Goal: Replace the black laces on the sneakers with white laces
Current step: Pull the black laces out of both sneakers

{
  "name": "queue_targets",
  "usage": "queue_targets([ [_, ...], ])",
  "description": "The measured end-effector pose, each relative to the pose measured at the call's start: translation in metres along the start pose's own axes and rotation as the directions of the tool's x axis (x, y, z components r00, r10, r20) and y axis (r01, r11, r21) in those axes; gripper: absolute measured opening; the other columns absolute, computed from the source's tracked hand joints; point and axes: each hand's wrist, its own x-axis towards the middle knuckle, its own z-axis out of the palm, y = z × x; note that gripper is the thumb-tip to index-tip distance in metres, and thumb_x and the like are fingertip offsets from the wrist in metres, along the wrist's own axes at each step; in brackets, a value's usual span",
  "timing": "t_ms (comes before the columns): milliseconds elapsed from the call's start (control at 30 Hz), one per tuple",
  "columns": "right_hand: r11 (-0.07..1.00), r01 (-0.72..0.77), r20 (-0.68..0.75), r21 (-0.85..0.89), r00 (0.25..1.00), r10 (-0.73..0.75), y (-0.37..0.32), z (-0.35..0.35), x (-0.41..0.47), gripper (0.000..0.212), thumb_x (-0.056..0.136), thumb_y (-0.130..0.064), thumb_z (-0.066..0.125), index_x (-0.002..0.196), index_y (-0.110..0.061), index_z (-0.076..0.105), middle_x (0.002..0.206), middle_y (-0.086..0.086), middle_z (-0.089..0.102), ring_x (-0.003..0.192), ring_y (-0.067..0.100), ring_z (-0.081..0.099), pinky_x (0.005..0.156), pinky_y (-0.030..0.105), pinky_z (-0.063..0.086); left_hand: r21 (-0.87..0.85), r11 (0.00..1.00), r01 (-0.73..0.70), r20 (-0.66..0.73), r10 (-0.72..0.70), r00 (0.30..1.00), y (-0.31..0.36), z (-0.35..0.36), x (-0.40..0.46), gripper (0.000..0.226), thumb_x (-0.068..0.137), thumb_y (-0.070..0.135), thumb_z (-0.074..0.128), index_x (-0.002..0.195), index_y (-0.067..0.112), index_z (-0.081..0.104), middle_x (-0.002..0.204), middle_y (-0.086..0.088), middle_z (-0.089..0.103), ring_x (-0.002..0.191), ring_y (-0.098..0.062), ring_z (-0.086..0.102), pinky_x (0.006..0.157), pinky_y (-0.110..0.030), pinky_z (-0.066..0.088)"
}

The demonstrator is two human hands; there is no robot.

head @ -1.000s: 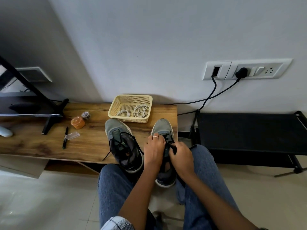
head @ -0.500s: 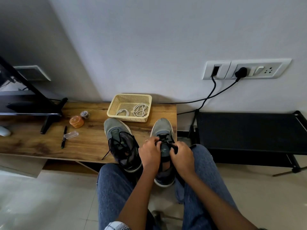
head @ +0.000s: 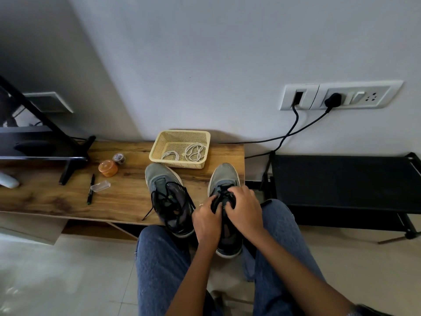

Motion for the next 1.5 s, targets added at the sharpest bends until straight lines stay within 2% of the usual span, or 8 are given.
queue_targets([
  [167,0.936,0.221,0.124,-0.275,0.973,-0.193,-0.011,0.002,0.019,0.024,0.088,-0.021,0.061,0.112,-0.016,0.064,0.113,0.002,0.055,0.109,0.022,0.049,0.086,0.034,0.042,-0.022,1.0,-0.006,0.004,0.006,1.0,-0.004,0.001,-0.005,0.034,0.096,0.026,0.053,0.128,0.017,0.061,0.108,-0.007,0.071,0.096,-0.023,0.065,0.08,-0.033,0.05],
  [300,0.887,0.304,0.06,-0.347,0.951,-0.303,-0.013,0.003,0.028,0.031,0.045,-0.01,0.091,0.058,-0.013,0.063,0.064,0.0,0.057,0.06,0.018,0.059,0.045,0.029,0.045,0.004,1.0,-0.019,-0.002,0.019,1.0,-0.004,0.0,-0.004,0.035,0.098,0.025,0.051,0.13,0.015,0.059,0.111,-0.009,0.069,0.101,-0.023,0.064,0.084,-0.033,0.048],
  [433,0.867,0.362,0.078,-0.343,0.93,-0.358,-0.008,0.0,0.023,0.031,0.047,-0.011,0.089,0.064,-0.014,0.062,0.066,0.001,0.057,0.054,0.017,0.057,0.036,0.025,0.04,-0.008,1.0,-0.02,-0.017,0.02,1.0,-0.004,0.002,-0.005,0.034,0.098,0.023,0.051,0.129,0.014,0.059,0.114,-0.008,0.069,0.102,-0.023,0.063,0.087,-0.033,0.049],
  [800,0.967,0.124,0.036,-0.224,0.992,-0.119,-0.016,0.005,0.028,0.009,0.078,-0.012,0.073,0.075,-0.011,0.065,0.076,0.002,0.06,0.075,0.021,0.058,0.06,0.031,0.045,0.02,0.997,-0.079,-0.069,0.08,0.994,-0.004,0.005,-0.005,0.03,0.094,0.015,0.056,0.123,0.01,0.064,0.104,-0.011,0.071,0.095,-0.028,0.065,0.083,-0.039,0.052],
  [1033,0.947,0.106,0.06,-0.304,0.994,-0.092,-0.026,0.004,0.03,0.011,0.092,-0.012,0.054,0.093,-0.017,0.063,0.091,-0.003,0.062,0.102,0.019,0.047,0.079,0.033,0.029,0.136,0.965,-0.225,-0.089,0.238,0.967,-0.001,0.002,-0.006,0.011,0.081,0.004,0.059,0.074,0.009,0.064,0.058,-0.005,0.059,0.054,-0.023,0.051,0.06,-0.029,0.036],
  [1300,0.862,-0.426,0.241,0.275,0.898,0.368,-0.035,0.001,0.049,0.02,0.084,-0.001,0.056,0.087,-0.015,0.07,0.096,0.0,0.067,0.095,0.02,0.058,0.078,0.027,0.041,0.434,0.84,-0.327,0.065,0.333,0.941,0.0,0.005,-0.004,0.02,0.067,0.001,0.073,0.07,0.018,0.062,0.059,0.002,0.061,0.053,-0.018,0.057,0.063,-0.03,0.047],
  [1400,0.604,-0.509,0.35,0.614,0.861,0.37,-0.03,-0.004,0.043,0.02,0.083,0.006,0.061,0.087,-0.013,0.063,0.09,0.005,0.065,0.087,0.016,0.06,0.062,0.017,0.044,0.454,0.844,-0.285,0.105,0.267,0.958,-0.003,0.006,0.0,0.015,0.069,0.005,0.07,0.076,0.018,0.064,0.062,0.001,0.064,0.058,-0.02,0.061,0.065,-0.031,0.046],
  [1500,0.618,-0.441,0.355,0.651,0.896,0.266,-0.018,-0.007,0.032,0.025,0.084,0.007,0.059,0.098,-0.014,0.056,0.095,0.005,0.07,0.083,0.008,0.062,0.066,0.014,0.045,0.466,0.844,-0.268,0.15,0.223,0.963,0.0,0.006,0.003,0.016,0.065,0.008,0.074,0.07,0.018,0.062,0.059,-0.001,0.063,0.057,-0.022,0.062,0.062,-0.03,0.047],
])
